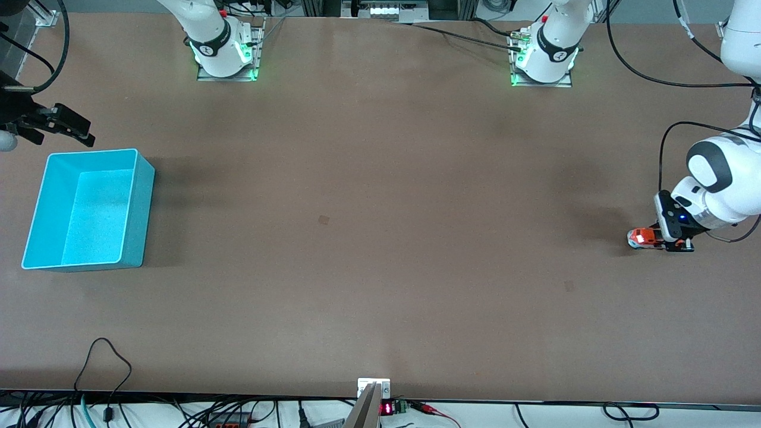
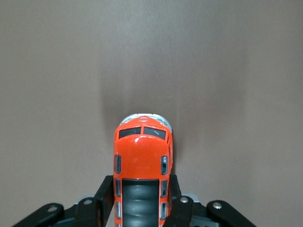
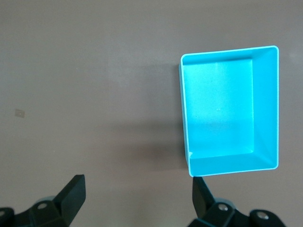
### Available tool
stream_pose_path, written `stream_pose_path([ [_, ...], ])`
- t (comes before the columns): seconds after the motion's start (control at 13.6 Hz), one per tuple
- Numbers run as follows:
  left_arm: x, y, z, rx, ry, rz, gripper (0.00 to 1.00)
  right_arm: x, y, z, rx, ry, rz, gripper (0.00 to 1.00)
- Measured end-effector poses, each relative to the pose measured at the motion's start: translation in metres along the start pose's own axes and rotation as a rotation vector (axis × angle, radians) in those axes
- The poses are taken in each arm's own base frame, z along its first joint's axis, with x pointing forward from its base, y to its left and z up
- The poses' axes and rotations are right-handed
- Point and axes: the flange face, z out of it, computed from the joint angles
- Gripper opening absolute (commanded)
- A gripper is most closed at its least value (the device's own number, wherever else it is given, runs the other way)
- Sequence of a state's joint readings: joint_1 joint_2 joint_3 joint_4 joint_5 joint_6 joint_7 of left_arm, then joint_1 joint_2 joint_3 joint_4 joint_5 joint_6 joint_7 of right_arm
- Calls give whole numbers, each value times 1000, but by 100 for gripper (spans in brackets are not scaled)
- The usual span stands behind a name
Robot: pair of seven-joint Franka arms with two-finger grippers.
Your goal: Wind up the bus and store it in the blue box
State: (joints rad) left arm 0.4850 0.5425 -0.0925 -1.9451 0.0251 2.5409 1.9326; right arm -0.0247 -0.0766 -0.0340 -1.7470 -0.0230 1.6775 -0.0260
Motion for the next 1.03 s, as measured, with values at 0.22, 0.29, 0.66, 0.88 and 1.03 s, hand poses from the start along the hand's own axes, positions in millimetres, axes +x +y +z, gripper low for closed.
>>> stream_pose_path([
  [0.22,-6,1,0,2,-1,13,30,0,0,0,0,0,0,100],
  [0.29,-7,1,-1,2,-1,18,30,0,0,0,0,0,0,100],
  [0.66,-9,2,1,-1,0,29,100,0,0,0,0,0,0,100],
  [0.88,-12,6,12,-18,8,36,100,0,0,0,0,0,-1,100],
  [1.03,-12,1,6,-35,16,38,100,0,0,0,0,0,-1,100],
])
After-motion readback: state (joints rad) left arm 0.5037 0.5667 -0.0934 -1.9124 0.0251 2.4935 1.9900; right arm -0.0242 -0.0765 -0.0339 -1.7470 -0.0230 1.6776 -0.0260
